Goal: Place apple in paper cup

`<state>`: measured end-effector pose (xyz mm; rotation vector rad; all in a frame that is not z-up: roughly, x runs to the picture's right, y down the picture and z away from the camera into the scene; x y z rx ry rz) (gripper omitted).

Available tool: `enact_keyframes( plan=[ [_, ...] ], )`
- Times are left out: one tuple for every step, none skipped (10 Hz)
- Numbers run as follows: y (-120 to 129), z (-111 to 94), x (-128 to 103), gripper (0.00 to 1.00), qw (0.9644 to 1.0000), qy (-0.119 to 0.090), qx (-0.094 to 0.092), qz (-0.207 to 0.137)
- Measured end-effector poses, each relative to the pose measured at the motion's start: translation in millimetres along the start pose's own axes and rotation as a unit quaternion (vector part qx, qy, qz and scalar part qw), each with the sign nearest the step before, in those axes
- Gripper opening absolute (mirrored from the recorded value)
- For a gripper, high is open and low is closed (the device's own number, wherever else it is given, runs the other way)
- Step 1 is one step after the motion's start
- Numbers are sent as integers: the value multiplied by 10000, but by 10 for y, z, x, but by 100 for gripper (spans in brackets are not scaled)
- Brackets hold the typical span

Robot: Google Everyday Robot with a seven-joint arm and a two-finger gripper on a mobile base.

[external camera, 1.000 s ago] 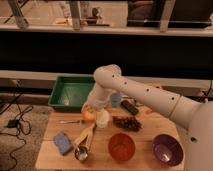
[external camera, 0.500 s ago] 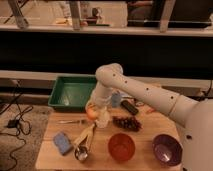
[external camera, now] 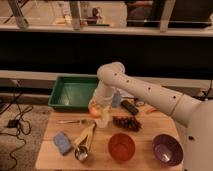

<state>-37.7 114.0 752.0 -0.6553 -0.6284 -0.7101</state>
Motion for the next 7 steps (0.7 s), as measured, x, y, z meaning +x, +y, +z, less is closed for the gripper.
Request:
enact_keyframes(
  plan=[
    [26,-6,10,0,10000,15,-9,9],
    [57,-5,16,0,10000,25,-23,15],
    [81,1,19,0,10000,31,-32,17],
    [121,57,21,0,10000,21,-71,21],
    [132,78,24,0,10000,17,-84,27],
    [137,92,30,0,9999,20,-96,28],
    [134,101,34,0,9999,25,-105,27]
  ],
)
